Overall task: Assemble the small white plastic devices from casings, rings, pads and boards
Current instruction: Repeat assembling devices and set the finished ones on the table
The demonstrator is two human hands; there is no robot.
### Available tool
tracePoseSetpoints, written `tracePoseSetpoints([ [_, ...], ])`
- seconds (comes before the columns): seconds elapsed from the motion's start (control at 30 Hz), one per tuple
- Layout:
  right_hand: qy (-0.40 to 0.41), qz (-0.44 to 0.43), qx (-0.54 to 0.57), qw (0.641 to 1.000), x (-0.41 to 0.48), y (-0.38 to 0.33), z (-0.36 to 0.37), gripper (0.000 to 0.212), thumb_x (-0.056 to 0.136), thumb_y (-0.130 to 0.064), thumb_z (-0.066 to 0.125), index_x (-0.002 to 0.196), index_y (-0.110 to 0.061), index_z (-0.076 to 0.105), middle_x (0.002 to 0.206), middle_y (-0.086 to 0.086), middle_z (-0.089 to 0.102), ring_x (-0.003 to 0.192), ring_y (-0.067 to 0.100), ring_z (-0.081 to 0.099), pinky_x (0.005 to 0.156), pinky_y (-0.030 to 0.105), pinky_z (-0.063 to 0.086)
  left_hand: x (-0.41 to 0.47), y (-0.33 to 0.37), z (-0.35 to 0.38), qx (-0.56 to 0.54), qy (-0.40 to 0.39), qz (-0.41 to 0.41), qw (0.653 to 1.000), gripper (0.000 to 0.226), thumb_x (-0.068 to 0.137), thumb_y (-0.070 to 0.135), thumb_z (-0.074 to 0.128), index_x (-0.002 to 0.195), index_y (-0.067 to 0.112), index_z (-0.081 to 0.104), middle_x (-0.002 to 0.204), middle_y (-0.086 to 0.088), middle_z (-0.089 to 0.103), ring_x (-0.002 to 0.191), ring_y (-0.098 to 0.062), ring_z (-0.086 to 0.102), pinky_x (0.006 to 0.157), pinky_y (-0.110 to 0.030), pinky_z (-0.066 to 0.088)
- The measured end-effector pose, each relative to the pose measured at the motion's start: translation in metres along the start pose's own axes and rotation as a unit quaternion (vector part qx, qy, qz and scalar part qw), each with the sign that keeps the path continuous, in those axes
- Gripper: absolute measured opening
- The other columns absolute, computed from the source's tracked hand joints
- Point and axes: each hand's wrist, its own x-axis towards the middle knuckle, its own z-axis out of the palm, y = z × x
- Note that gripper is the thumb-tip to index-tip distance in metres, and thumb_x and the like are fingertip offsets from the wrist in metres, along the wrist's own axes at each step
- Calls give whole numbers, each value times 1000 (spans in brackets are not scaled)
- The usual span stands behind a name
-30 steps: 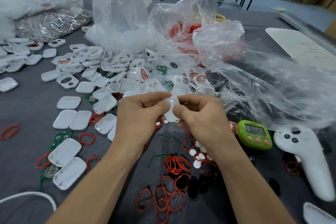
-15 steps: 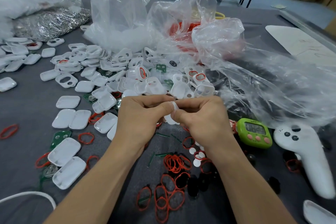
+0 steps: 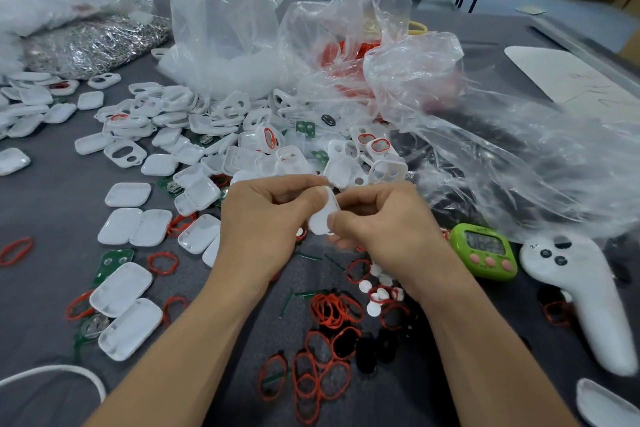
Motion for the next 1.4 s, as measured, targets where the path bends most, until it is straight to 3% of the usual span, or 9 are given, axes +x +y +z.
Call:
tracePoseSetpoints([
  [0.2,78,18,147,986,3,-5,-7,19,85,5,77,85,-13,79,73,12,78,63,19,75,58,24,59,-3,0,1,23,-66,-37,997,21,73,26,80,93,33,84,79,-13,78,71,-26,67,75,-46,61],
  [0.43,68,16,143,987,-1,-5,0,21,85,8,75,81,-13,78,72,15,77,63,25,76,55,26,60,-5,-1,1,19,1,-40,999,17,80,5,82,80,22,84,70,-15,76,59,-21,63,65,-37,57],
  [0.53,73,12,113,991,2,-3,4,32,88,2,74,70,-25,80,75,9,78,69,24,77,65,31,64,-7,-1,2,63,37,-23,997,16,78,11,86,76,27,82,67,-1,77,62,-16,73,64,-33,61],
  [0.67,131,-33,55,989,3,0,18,11,78,-32,73,83,-40,77,89,-10,80,88,12,77,85,42,62,-10,2,9,197,119,33,972,11,74,34,86,68,35,76,62,26,70,61,9,67,63,-18,56],
  [0.8,78,-77,87,990,2,1,28,12,88,-20,68,94,-23,78,92,-3,80,91,11,75,86,37,61,-18,-1,9,245,78,120,959,10,75,35,84,82,40,77,71,31,70,70,10,67,71,-21,54],
  [1.0,7,33,266,963,3,-5,13,33,102,2,53,85,-12,77,85,4,77,76,18,75,66,29,62,-8,4,2,120,94,84,985,25,73,33,80,96,42,78,79,23,76,77,3,72,72,-8,51],
  [1.1,-13,50,271,961,2,-6,10,31,99,6,53,85,-9,76,76,12,74,61,24,70,52,24,55,-4,5,1,5,12,5,1000,28,73,28,73,99,34,82,92,8,80,91,-11,75,83,-28,58],
  [1.23,-66,55,248,965,1,-5,10,28,100,5,51,95,-9,75,84,14,76,66,25,70,58,26,57,-6,7,5,-45,-83,-62,994,29,73,23,68,98,26,84,86,-8,79,71,-17,69,65,-31,58],
  [1.4,-123,28,212,969,-1,-4,5,25,90,12,54,107,3,71,95,19,69,77,26,63,69,29,54,-5,8,5,-63,-67,-70,993,22,74,18,73,92,22,84,78,-19,75,53,-25,58,56,-31,56],
])
